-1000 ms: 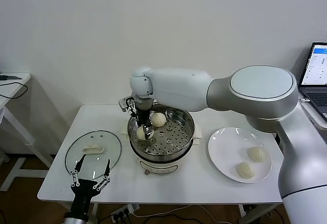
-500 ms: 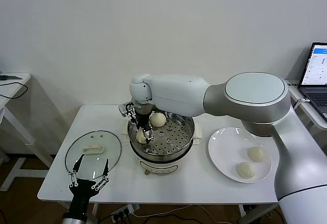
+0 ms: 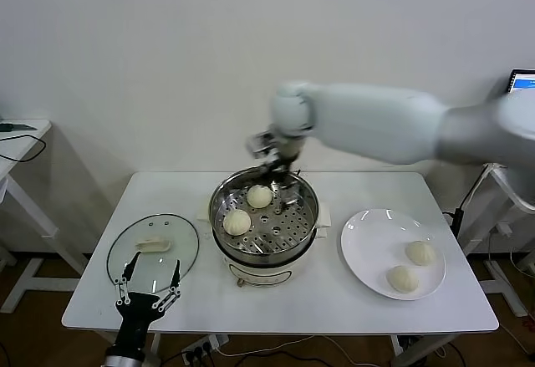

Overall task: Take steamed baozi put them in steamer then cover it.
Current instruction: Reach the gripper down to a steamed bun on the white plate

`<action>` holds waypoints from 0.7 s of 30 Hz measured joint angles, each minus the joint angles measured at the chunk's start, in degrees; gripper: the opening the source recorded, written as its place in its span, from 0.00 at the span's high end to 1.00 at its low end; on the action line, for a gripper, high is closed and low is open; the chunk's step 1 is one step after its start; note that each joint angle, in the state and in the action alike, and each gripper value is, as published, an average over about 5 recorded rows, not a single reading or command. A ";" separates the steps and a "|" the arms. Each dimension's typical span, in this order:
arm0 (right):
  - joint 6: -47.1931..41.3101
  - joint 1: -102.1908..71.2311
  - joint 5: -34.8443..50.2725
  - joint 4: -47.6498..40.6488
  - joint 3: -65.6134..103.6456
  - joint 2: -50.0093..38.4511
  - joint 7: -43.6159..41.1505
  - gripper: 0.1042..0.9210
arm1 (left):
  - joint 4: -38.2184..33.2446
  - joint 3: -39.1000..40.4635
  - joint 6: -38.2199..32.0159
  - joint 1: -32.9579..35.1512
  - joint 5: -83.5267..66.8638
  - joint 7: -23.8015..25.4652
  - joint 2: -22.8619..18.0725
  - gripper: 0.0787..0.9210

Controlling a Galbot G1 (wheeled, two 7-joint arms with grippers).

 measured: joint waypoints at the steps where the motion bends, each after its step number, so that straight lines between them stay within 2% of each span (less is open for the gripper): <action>1: 0.48 0.17 -0.40 0.64 -0.19 -2.12 -0.27 0.12 | -0.03 0.12 0.02 0.03 0.05 0.00 0.01 0.12; 11: 3.50 -4.80 -6.42 3.38 -1.31 -19.15 -0.53 0.12 | -0.27 0.48 0.08 0.47 0.35 0.00 -0.60 0.12; 21: 4.23 -16.82 -12.00 2.34 3.05 -26.19 1.21 0.12 | 0.44 0.08 0.08 0.59 0.43 -0.02 -1.07 0.12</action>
